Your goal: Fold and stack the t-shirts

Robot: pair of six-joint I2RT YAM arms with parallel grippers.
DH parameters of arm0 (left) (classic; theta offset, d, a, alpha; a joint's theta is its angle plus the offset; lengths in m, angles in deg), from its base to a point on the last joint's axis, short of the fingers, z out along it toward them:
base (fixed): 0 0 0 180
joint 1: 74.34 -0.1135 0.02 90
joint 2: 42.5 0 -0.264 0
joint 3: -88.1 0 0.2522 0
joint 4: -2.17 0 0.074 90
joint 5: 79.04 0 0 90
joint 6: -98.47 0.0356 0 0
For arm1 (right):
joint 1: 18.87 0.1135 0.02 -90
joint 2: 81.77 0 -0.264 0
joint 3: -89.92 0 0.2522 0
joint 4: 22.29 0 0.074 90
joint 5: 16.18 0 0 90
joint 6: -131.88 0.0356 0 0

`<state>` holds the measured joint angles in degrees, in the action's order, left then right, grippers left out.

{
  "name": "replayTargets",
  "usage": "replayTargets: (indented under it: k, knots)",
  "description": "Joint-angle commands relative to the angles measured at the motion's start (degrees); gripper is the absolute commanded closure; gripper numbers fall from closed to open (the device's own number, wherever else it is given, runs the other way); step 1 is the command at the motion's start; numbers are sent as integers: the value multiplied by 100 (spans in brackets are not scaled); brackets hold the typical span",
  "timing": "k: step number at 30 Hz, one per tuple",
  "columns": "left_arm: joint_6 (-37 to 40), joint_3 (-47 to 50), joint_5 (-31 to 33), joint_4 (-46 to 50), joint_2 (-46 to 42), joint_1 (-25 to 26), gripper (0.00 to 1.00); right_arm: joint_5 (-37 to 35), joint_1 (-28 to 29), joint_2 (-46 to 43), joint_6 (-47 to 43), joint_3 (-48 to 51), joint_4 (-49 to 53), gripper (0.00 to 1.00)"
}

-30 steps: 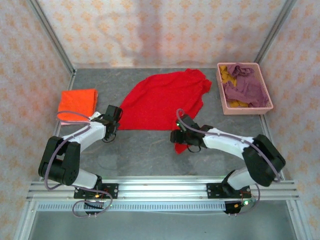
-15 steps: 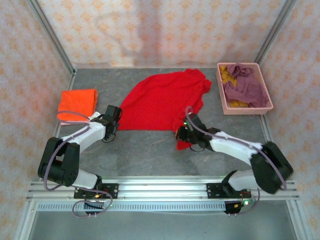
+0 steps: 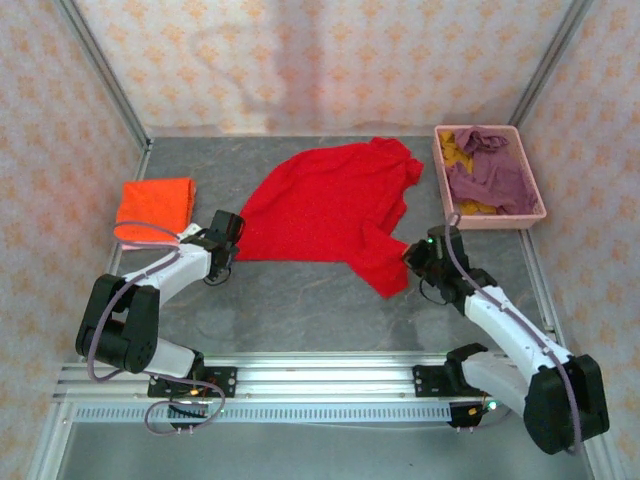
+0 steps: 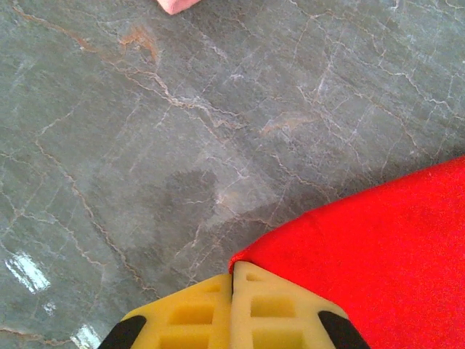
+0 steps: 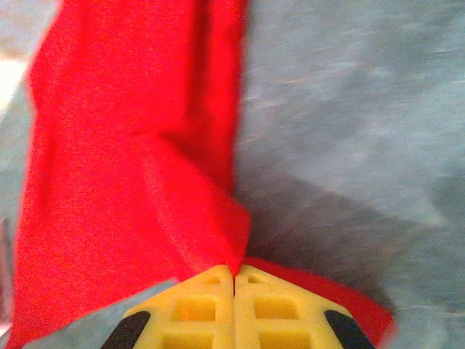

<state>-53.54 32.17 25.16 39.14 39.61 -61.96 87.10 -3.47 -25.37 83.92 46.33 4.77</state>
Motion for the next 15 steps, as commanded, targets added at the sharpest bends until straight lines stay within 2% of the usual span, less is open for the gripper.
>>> replayTargets:
  k: [1, 2, 3, 5, 10, 14, 15]
  knots:
    - [190, -96, 180, 259, -83, 3, 100, -145, -338, 6, 16, 156, 564, 77]
    - [190, -81, 171, 265, -89, 3, 100, -205, -353, -2, -16, 161, 664, 55]
    - [190, -53, 159, 264, -96, 7, 100, -250, -355, -54, -109, 144, 748, 41]
    - [160, 2, 180, 252, -131, 3, 100, -425, -355, -293, -364, 99, 923, 30]
    - [35, 217, 118, 115, -299, 9, 100, -522, -268, -799, -1183, -26, 1288, 24]
    - [-33, 278, 85, 182, -368, 3, 100, -613, 250, -946, -1244, 69, 1635, 23]
    - [-91, 312, 124, 213, -394, 9, 91, -624, 445, -947, -1251, 122, 1645, 23]
